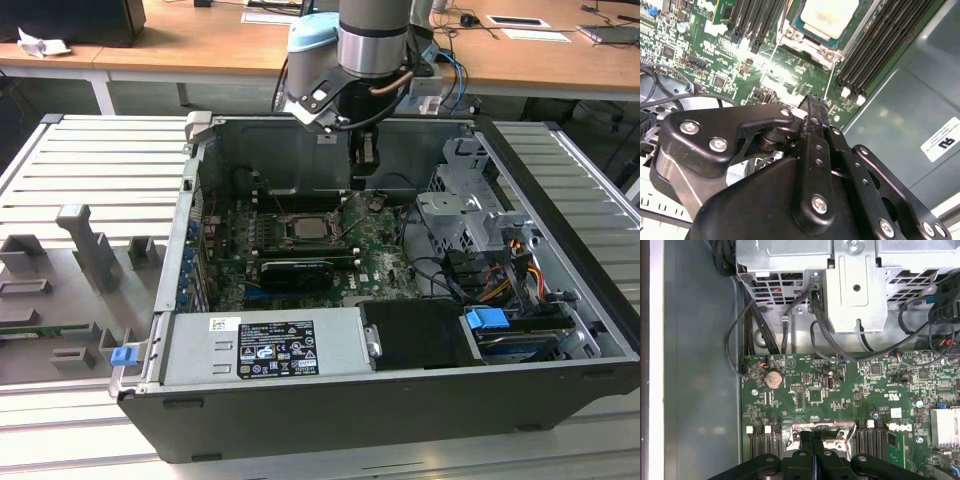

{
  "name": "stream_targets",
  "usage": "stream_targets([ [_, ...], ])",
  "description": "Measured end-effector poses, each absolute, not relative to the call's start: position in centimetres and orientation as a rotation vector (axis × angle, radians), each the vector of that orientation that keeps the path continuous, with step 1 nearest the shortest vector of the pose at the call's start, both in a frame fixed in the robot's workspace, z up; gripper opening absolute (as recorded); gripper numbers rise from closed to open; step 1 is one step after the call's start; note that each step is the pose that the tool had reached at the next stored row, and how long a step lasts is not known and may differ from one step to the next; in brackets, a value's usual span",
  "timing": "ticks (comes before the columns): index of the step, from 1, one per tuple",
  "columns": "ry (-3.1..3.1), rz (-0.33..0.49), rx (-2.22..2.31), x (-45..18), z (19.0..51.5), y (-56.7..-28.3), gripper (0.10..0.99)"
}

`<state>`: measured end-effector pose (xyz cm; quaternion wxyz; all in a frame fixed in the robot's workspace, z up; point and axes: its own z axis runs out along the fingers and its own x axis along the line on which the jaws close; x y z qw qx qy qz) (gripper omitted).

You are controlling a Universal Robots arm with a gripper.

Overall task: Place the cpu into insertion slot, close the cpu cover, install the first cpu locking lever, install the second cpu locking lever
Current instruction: 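Close the cpu cover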

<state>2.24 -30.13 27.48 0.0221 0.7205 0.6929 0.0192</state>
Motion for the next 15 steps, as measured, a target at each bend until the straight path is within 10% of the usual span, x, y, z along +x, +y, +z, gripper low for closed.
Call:
stream_targets([
  [15,2.243,0.07,2.152,3.8,26.3,-31.1,0.106],
])
